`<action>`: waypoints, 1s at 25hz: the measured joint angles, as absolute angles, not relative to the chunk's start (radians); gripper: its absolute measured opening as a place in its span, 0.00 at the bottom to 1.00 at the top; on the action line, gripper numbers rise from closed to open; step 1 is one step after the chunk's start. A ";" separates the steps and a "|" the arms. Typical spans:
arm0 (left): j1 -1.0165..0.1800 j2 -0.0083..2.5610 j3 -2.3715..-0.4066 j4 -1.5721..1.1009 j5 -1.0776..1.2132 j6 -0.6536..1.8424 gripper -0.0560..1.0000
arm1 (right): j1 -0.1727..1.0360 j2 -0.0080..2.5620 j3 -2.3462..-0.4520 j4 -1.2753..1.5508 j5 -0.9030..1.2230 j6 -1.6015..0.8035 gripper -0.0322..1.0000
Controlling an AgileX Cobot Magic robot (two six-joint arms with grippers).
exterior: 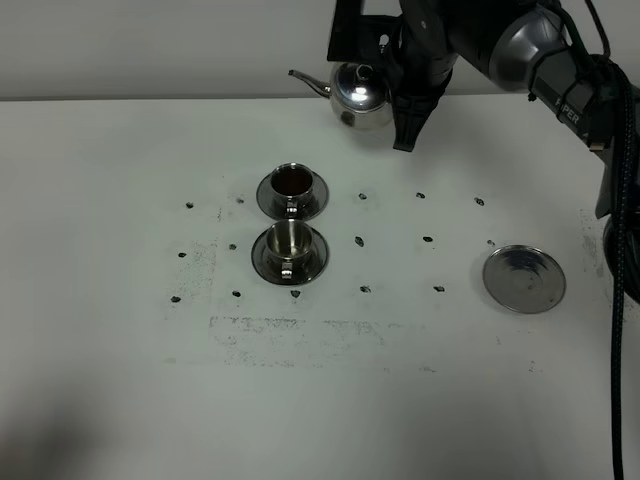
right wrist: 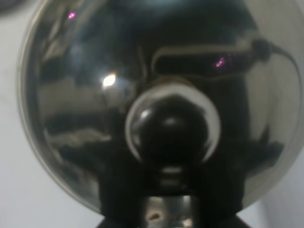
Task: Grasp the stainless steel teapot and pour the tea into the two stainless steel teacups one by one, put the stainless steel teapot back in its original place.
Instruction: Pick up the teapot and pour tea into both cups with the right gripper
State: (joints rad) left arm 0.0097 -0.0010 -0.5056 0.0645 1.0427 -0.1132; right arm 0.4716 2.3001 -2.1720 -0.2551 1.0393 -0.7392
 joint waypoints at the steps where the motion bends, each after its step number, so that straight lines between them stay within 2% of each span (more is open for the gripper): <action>1: 0.010 -0.001 -0.506 0.065 1.043 -0.113 0.61 | 0.472 2.299 -2.172 -0.239 1.053 -0.685 0.22; 5: 0.010 -0.001 -0.506 0.065 1.043 -0.113 0.61 | 0.470 2.276 -2.132 -0.175 1.066 -0.506 0.22; 11: 0.010 -0.001 -0.506 0.065 1.043 -0.113 0.61 | 0.456 2.145 -1.867 -0.077 0.944 -0.466 0.22; 14: 0.010 -0.001 -0.506 0.065 1.043 -0.113 0.61 | 0.453 2.126 -1.794 -0.035 0.914 -0.434 0.22; 25: 0.010 -0.001 -0.506 0.065 1.043 -0.113 0.61 | 0.451 2.164 -1.741 0.017 0.898 -0.384 0.22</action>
